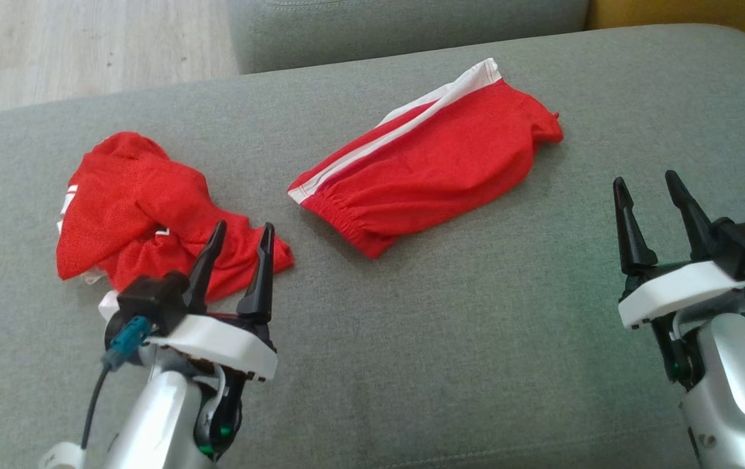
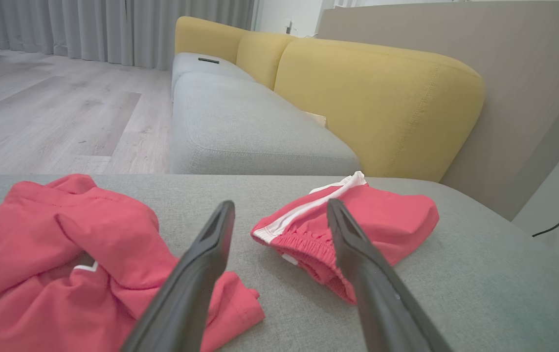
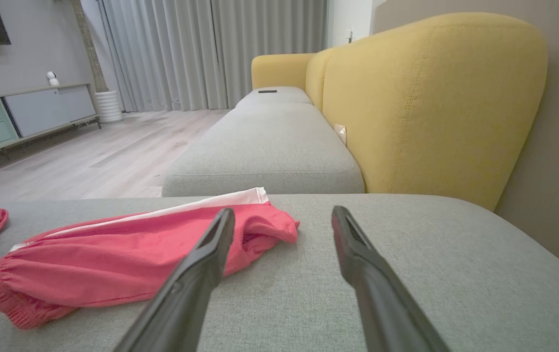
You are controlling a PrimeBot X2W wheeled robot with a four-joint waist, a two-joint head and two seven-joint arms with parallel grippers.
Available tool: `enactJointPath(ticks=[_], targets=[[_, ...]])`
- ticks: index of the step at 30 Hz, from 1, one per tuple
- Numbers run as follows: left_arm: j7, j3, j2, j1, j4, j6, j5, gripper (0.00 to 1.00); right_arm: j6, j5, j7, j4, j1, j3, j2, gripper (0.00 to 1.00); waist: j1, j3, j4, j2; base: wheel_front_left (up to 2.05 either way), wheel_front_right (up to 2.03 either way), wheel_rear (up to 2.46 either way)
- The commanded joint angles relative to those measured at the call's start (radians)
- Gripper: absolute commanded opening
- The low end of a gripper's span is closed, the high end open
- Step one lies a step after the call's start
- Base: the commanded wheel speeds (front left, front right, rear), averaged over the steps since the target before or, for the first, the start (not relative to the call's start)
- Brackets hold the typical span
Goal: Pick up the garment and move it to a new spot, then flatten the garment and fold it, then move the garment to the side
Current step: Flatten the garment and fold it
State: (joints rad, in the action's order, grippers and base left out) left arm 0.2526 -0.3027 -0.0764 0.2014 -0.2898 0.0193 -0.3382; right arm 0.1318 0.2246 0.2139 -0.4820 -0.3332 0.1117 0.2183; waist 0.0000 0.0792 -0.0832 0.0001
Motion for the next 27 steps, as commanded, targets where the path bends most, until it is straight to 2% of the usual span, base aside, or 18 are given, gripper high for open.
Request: enactJointPath(ticks=[1,8,17,22,27], targets=[[0.009,0.049,0.0,0.034,0.041,0.01,0.015,1.0,-0.001,-0.014,-0.011,0.056,-0.008,0.001,-0.008,1.0,0.0,0.003,0.002,-0.0001,0.0,0.0,0.0],[0.009,0.062,0.013,0.051,0.041,0.037,0.051,1.0,-0.001,-0.015,-0.078,0.107,-0.001,-0.045,-0.025,1.0,0.0,0.048,0.023,-0.0001,0.0,0.0,0.0],[0.009,0.05,0.022,0.094,0.029,0.058,0.07,1.0,-0.001,0.174,-0.227,0.044,-0.115,-0.178,-0.108,1.0,0.0,0.142,0.082,-0.0001,0.0,0.0,0.0],[0.009,0.038,0.025,0.118,0.031,0.062,0.064,1.0,-0.001,0.309,-0.336,-0.057,-0.245,-0.317,-0.143,1.0,0.0,0.191,0.132,-0.0001,0.0,0.0,0.0],[0.009,-0.012,0.026,0.134,0.028,0.057,0.035,1.0,-0.001,0.334,-0.428,-0.202,-0.381,-0.457,-0.145,1.0,0.0,0.23,0.188,-0.0001,0.0,0.0,0.0]])
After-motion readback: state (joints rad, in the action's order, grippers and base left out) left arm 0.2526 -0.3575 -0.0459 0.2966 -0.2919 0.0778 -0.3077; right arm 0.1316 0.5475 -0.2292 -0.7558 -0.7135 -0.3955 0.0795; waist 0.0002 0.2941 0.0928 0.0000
